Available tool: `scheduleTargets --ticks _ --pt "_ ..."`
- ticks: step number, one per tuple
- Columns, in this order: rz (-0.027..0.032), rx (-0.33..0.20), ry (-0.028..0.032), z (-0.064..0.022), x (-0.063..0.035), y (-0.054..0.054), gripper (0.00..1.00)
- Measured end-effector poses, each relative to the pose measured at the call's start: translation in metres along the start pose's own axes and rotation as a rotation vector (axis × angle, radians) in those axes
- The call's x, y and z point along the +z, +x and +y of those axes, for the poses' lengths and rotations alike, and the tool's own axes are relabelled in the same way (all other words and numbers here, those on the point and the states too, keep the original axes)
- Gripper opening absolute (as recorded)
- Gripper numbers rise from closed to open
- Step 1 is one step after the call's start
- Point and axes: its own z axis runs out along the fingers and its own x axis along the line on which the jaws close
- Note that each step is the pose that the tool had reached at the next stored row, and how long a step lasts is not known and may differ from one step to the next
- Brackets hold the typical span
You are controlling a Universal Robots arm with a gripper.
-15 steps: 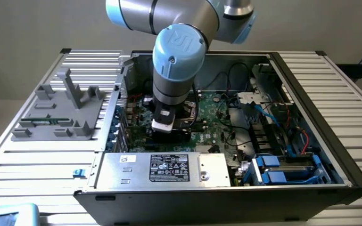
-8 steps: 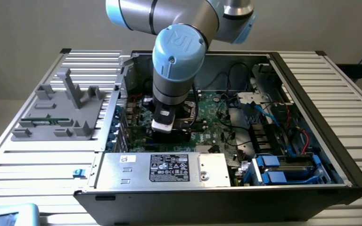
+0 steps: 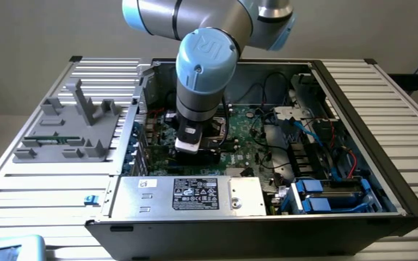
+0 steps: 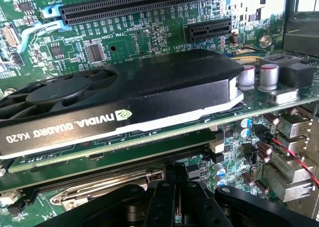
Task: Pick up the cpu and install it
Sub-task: 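Install the second cpu locking lever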
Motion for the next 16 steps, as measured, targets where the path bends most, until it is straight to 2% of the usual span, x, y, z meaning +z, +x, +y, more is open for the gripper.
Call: scheduleTargets --ticks 9,12,16 --pt "0.0007 0.0 -0.0036 0.0001 0.0001 -0.0002 0.12" --pt "-0.0028 0.002 -0.0043 -0.0002 -0.0006 -0.0003 0.12" --pt "-0.0103 0.005 -0.0057 -0.0018 -0.0048 -0.0011 0.12"
